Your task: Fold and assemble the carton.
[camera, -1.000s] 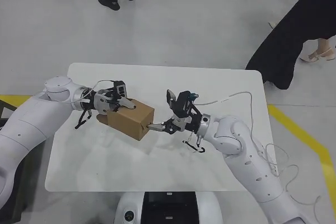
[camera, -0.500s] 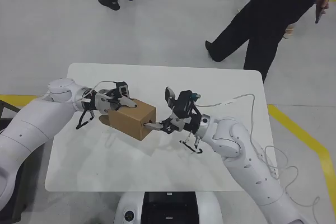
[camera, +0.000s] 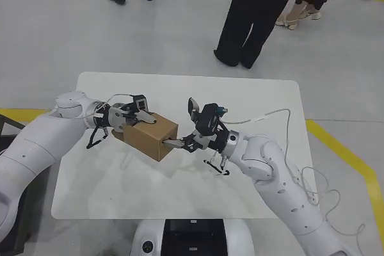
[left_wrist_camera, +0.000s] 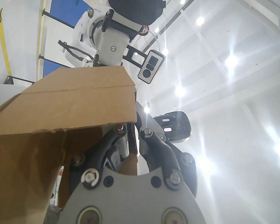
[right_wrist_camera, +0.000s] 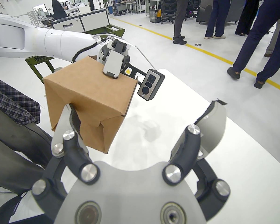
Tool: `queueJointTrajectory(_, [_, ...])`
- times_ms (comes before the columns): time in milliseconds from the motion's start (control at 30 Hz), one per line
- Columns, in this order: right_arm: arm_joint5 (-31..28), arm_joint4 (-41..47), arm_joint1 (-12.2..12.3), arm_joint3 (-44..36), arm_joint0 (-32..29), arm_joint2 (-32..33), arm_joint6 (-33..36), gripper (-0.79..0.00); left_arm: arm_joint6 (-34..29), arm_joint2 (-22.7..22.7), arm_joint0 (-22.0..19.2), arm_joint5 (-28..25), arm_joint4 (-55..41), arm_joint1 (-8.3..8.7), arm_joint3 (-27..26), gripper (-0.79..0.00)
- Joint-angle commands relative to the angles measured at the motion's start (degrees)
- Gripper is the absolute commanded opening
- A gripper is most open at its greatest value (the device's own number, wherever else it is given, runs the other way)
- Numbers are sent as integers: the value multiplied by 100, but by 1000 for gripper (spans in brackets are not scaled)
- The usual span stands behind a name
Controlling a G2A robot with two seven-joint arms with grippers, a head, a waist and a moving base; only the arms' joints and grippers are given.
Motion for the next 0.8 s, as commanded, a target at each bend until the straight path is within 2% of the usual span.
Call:
queueJointTrajectory(0, [25,-14,2,-11,-14,12,-42,0,0,-9,8,11,1,1,-16,-785])
queueJointTrajectory(767, [112,-86,-21,109,19,-85,-241,0,0,-67,68,80,-17,5,-61,-785])
